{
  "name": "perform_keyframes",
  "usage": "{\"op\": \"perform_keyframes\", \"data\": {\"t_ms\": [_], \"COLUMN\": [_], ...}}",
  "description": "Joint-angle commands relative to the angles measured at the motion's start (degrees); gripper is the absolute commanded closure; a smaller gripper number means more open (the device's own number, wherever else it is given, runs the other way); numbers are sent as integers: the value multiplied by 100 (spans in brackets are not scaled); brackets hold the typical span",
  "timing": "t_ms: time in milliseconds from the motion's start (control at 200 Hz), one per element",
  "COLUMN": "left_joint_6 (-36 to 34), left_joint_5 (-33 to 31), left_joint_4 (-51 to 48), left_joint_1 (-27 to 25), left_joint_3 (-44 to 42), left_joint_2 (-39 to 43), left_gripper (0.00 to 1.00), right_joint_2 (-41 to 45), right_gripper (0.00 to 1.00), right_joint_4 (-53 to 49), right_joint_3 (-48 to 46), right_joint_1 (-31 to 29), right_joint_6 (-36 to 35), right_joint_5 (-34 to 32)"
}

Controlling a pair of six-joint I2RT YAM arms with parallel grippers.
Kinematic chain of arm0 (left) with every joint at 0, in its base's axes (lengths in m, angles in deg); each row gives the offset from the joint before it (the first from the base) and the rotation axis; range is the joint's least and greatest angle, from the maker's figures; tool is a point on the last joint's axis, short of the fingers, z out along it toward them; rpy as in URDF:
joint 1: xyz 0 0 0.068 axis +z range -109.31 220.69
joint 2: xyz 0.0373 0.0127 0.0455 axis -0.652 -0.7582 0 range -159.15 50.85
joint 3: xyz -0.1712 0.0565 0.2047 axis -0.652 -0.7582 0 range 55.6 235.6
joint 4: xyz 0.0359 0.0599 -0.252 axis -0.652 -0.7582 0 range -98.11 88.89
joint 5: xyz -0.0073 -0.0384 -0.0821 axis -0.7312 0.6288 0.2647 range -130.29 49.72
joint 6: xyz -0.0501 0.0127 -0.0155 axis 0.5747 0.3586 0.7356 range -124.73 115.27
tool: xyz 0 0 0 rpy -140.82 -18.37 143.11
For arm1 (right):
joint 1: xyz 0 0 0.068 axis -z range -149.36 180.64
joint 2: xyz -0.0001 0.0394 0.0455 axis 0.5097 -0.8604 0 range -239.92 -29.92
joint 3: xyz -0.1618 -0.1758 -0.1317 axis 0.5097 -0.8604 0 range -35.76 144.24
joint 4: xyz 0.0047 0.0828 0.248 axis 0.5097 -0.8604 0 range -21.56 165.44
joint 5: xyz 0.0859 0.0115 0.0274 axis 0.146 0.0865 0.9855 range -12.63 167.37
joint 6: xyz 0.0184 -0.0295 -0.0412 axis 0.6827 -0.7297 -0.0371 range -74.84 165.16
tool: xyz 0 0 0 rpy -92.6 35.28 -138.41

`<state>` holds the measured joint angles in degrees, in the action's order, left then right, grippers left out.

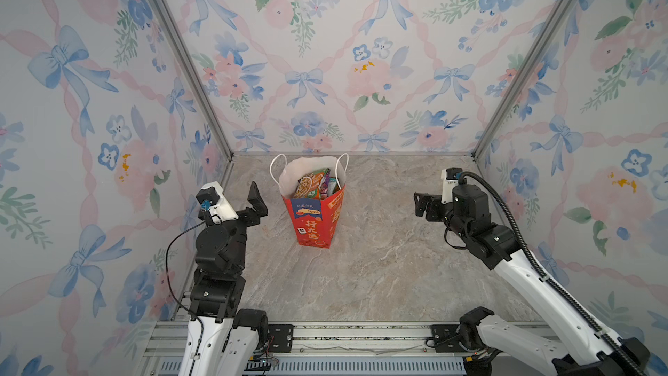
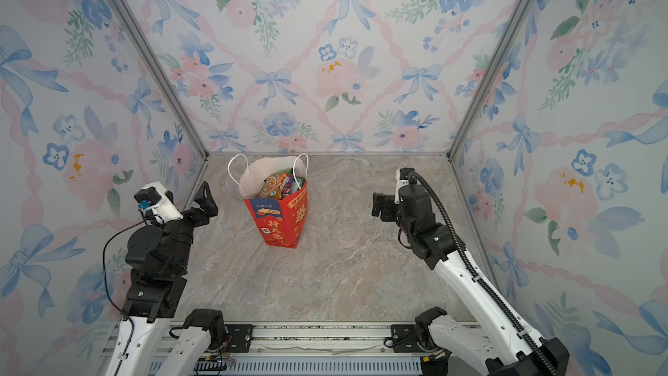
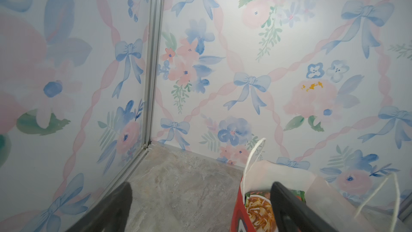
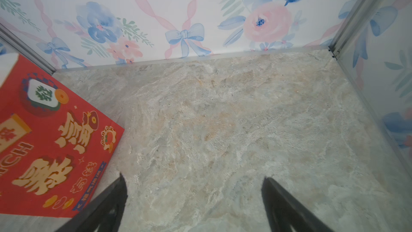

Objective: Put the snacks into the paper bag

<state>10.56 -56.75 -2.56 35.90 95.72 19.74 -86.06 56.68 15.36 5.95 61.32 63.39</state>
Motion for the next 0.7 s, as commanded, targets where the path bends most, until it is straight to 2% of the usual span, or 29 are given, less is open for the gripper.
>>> {"op": "perform_keyframes", "data": {"t_ms": [0,150,335,695], "left_joint_6": [17,63,433,-253], "left_joint_5": [-600,-820,-825,-7], "left_joint_4": [589,1287,2196,4045], "left_joint_1": [63,234,657,708], "left_joint_3": [-381,-984,-1744,-2708], "left_joint_2": [-189,-355,-739,-2371], "left_gripper": [2,2,2,2], "right_joint_2": [229,314,51,-715], "right_gripper": [3,4,4,3], "right_joint_4": [898,1557,2292,4682], "right_joint_3": [-689,-1427,-1996,-2905], "right_joint_1": [58,192,696,1457], "right_joint_6": [-572,-897,-821,-1249], "right_joint_5": [-508,-962,-1013,-837]}}
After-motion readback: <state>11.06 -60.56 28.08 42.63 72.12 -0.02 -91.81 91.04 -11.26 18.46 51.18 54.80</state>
